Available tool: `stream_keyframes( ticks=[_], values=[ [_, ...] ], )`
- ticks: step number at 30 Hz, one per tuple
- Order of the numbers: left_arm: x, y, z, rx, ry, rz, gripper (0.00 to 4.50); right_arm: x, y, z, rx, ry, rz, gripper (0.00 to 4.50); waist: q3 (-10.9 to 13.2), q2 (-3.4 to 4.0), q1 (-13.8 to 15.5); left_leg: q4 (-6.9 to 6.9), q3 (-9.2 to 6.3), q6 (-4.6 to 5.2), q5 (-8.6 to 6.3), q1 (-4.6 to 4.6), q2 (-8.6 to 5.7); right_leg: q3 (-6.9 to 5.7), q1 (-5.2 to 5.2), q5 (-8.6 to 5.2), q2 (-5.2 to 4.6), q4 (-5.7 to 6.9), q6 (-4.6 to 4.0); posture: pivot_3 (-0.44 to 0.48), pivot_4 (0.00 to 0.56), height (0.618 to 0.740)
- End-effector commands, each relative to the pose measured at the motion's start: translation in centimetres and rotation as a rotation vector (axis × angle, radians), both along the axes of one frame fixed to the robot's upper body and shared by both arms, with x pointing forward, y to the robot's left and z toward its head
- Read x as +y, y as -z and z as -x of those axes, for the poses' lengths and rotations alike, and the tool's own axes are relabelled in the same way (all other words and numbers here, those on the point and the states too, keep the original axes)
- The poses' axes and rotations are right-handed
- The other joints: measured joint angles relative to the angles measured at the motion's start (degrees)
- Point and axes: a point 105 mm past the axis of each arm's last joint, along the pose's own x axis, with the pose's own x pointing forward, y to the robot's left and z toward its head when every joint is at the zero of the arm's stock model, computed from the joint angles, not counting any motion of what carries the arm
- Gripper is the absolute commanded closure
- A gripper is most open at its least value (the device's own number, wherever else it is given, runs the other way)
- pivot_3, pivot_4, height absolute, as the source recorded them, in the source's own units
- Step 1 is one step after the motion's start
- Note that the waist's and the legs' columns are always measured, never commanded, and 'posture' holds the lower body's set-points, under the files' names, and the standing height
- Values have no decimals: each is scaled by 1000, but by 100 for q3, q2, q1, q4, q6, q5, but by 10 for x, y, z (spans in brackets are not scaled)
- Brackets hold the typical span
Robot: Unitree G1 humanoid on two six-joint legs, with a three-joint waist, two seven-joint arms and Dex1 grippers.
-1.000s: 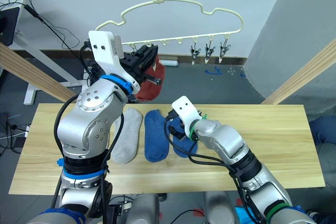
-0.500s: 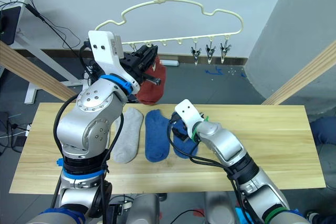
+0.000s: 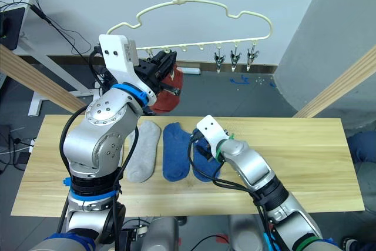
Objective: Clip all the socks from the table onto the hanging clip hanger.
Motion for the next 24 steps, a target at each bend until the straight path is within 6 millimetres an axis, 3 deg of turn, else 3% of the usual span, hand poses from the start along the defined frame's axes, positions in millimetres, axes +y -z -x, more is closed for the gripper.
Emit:
stream_keyframes(
  ticks=[1,7,17,24],
  values=[
    [-2,-12,8,-56,11,-9,4308,0,0,2,2,5,-10,2398,0,0,-2,0,0,0,0,1,0,0,0,0,0,2,0,-172,408,740],
    [0,-12,8,-56,6,-14,4308,-3,2,1,1,26,-7,4474,0,0,-1,0,0,0,0,2,0,1,-1,0,0,7,0,-170,409,740],
    [2,-15,7,-56,12,-6,4308,-3,-6,1,-21,12,-37,4474,0,0,5,2,0,-1,1,4,0,0,-1,0,0,13,0,-167,405,740],
    [9,-23,5,-10,36,85,4308,8,-64,25,-104,-192,-315,4474,0,0,22,1,-2,-1,0,3,0,-1,-1,0,2,11,0,-160,393,740]
  ],
)
